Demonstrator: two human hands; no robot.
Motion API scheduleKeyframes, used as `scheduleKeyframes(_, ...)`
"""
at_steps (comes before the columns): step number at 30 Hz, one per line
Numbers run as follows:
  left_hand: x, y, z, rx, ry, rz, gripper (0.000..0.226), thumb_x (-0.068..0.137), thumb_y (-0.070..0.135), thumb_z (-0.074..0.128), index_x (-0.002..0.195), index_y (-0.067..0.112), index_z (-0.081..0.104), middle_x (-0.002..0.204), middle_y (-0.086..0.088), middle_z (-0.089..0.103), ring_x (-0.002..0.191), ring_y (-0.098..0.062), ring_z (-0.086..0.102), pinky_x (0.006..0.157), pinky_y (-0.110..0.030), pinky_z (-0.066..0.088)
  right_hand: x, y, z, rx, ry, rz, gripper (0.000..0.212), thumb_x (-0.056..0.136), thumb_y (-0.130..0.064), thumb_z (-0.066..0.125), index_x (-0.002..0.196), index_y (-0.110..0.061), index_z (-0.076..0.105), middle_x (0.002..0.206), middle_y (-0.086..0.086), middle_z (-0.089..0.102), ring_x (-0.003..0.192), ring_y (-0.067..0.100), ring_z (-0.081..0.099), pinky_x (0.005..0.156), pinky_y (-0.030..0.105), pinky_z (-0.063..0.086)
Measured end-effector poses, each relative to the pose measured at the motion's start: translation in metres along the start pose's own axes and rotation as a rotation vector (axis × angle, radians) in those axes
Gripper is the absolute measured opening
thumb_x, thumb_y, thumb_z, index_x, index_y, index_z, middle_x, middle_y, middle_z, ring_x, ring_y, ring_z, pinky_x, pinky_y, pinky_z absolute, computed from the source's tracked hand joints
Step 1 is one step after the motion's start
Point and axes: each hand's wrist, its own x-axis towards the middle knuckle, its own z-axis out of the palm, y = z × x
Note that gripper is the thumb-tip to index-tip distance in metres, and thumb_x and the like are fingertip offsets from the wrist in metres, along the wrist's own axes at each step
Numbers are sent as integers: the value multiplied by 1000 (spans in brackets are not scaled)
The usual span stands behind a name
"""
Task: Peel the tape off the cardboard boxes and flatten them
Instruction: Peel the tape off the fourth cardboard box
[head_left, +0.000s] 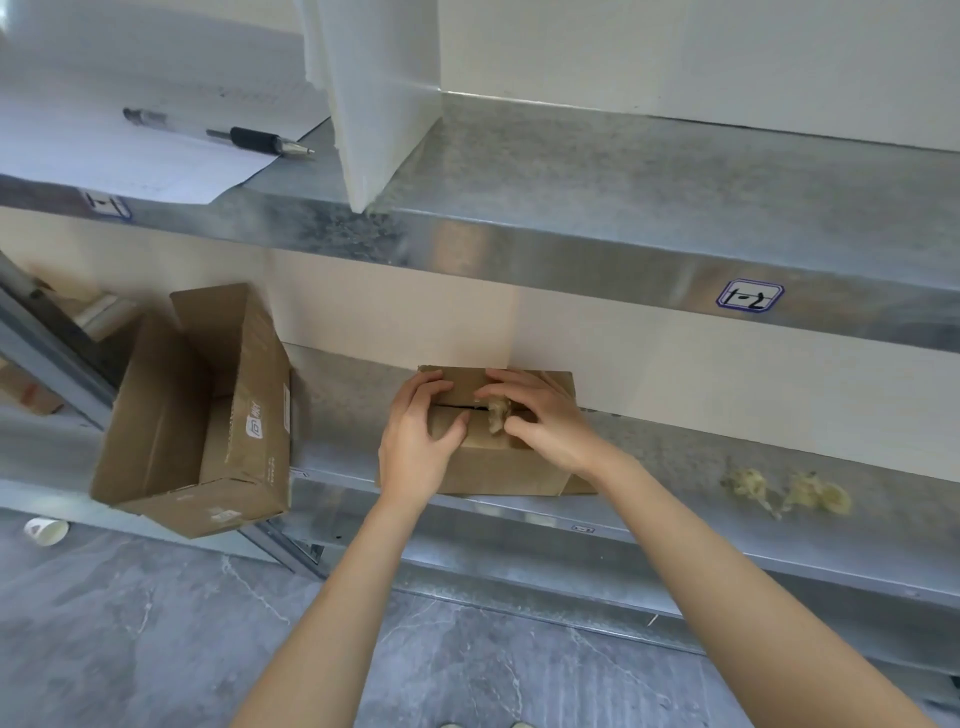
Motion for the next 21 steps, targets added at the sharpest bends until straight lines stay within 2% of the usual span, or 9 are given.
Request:
scheduleKeyframes(3,0,1,0,-10,3,-6,36,84,25,71,119,23,63,136,15,51,129,-3,44,85,-25,44,-3,4,0,38,16,5,51,76,-42,44,124,-39,62,149,-15,41,141,7,29,118,36,18)
scheduleKeyframes(6,-1,2,0,-14,3,-3,35,84,25,72,118,24,63,135,17,51,128,-1,44,83,-20,42,-7,10,0,95,78,38,29,91,-52,51,114,-46,67,141,-23,47,132,1,38,112,35,32)
scheduleKeyframes(10,-1,2,-1,-19,9,-2,35,84,25,72,117,24,63,135,17,51,128,0,44,80,-7,35,-7,12,0,162,177,64,15,91,-41,63,92,-37,78,120,-22,57,112,-4,51,100,30,42)
scheduleKeyframes(14,-1,4,-1,-20,10,-4,35,84,24,73,117,24,63,135,17,51,127,1,43,80,-6,34,-5,6,0,172,223,79,6,85,-26,73,86,-29,78,107,-17,59,101,-3,52,88,15,38)
scheduleKeyframes(15,-1,3,-1,-20,10,-2,35,84,24,72,117,24,63,135,16,51,127,1,43,79,-7,35,-6,5,1,180,246,76,9,83,-23,75,85,-31,77,105,-18,59,100,-3,52,89,16,39)
scheduleKeyframes(17,-1,3,0,-23,10,8,34,84,23,73,117,23,63,135,15,52,128,-1,44,81,-10,37,-7,4,5,197,299,77,18,80,-19,78,88,-35,75,102,-17,60,101,0,55,93,25,44)
scheduleKeyframes(19,0,2,0,-27,9,10,34,84,23,73,116,23,64,134,15,52,128,-2,45,82,-7,36,-7,1,8,207,335,111,34,78,-17,79,105,-34,67,102,-15,61,100,6,57,93,32,48)
scheduleKeyframes(21,0,2,0,-24,9,8,34,84,22,73,116,22,64,134,16,52,128,-2,44,81,-4,33,-7,0,7,166,323,152,58,77,-22,80,126,-34,52,107,-14,59,105,9,53,91,29,45)
